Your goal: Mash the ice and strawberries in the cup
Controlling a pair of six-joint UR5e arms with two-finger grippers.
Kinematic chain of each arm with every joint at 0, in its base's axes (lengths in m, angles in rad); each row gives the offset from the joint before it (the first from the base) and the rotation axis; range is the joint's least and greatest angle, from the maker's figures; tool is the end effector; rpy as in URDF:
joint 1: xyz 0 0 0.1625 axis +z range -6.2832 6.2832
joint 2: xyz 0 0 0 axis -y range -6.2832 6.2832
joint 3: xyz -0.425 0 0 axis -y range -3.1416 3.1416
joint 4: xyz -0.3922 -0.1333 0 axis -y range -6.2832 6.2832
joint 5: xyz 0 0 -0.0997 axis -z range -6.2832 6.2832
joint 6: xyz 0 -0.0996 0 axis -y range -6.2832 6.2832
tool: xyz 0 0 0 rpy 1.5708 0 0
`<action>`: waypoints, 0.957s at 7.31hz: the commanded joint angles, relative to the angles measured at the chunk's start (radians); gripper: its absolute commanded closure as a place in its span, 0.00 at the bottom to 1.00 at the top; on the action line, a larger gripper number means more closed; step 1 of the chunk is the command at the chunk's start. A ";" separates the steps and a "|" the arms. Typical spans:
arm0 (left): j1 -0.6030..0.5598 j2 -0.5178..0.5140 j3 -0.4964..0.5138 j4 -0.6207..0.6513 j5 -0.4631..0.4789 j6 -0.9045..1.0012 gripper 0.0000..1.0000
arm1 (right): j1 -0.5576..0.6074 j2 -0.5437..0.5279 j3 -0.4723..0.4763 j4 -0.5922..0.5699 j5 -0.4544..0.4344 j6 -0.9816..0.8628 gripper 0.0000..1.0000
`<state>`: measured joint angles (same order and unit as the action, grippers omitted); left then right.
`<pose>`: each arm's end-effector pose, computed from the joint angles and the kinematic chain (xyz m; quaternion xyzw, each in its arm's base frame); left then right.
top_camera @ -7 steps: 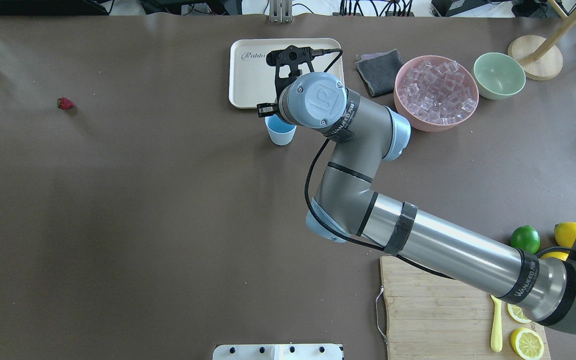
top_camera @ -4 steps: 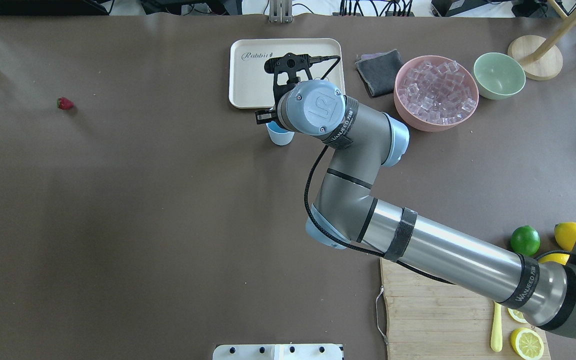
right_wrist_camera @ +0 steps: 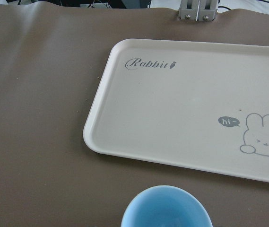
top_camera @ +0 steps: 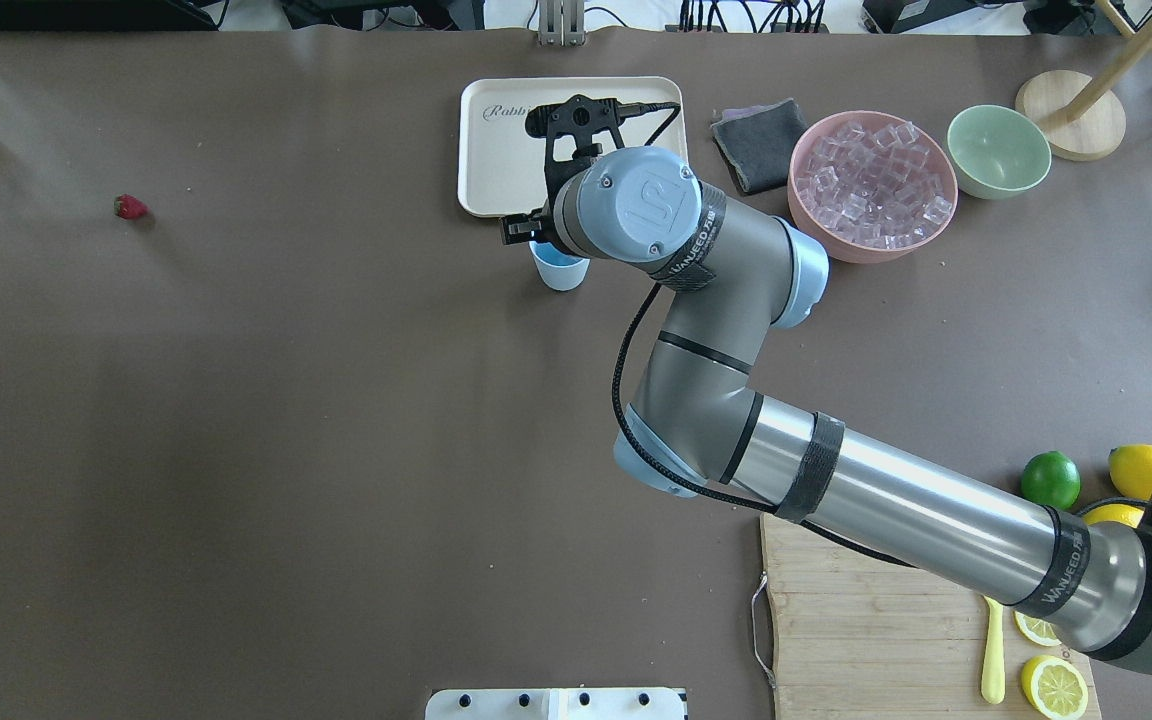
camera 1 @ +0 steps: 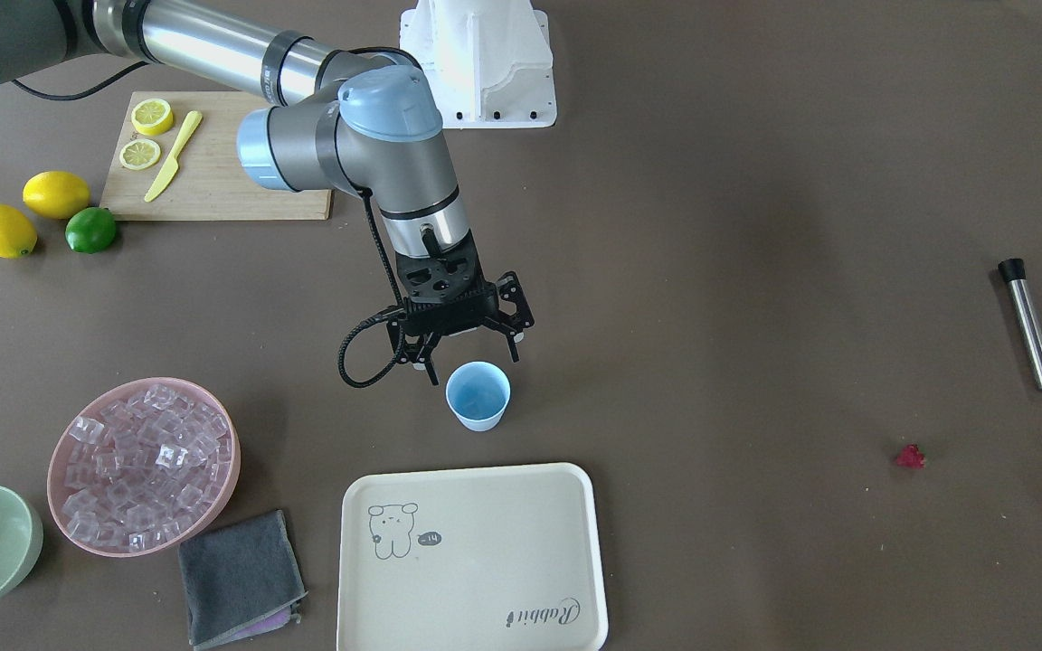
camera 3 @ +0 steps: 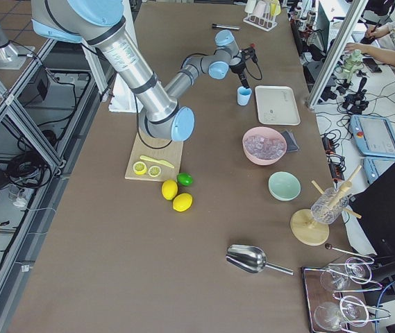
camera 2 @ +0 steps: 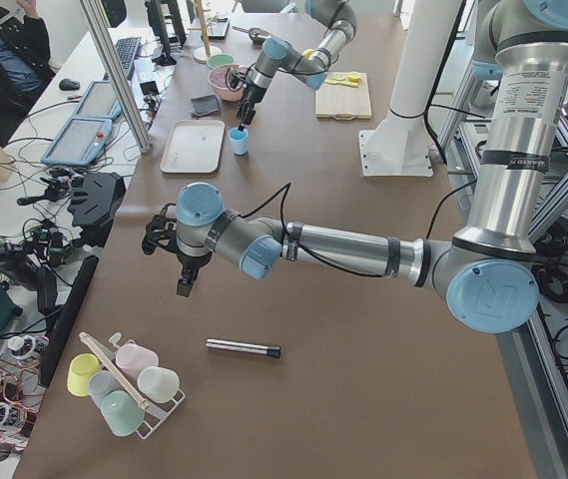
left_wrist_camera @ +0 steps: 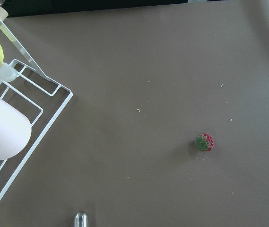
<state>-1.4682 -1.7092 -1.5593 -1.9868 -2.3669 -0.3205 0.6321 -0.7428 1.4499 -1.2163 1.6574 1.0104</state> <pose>-0.0035 -0.5724 0.5419 0.1633 0.4170 0.0068 0.8941 -0.5286 -0.5416 0.1565 0.2531 -0.4394 0.0090 0.8618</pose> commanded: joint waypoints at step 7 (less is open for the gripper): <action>0.005 -0.050 -0.032 -0.001 0.000 0.001 0.02 | 0.397 -0.272 0.069 -0.042 0.301 -0.030 0.00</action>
<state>-1.4647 -1.7426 -1.5919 -1.9881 -2.3675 -0.3203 1.0015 -0.9723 1.5186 -1.2596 1.9475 0.9723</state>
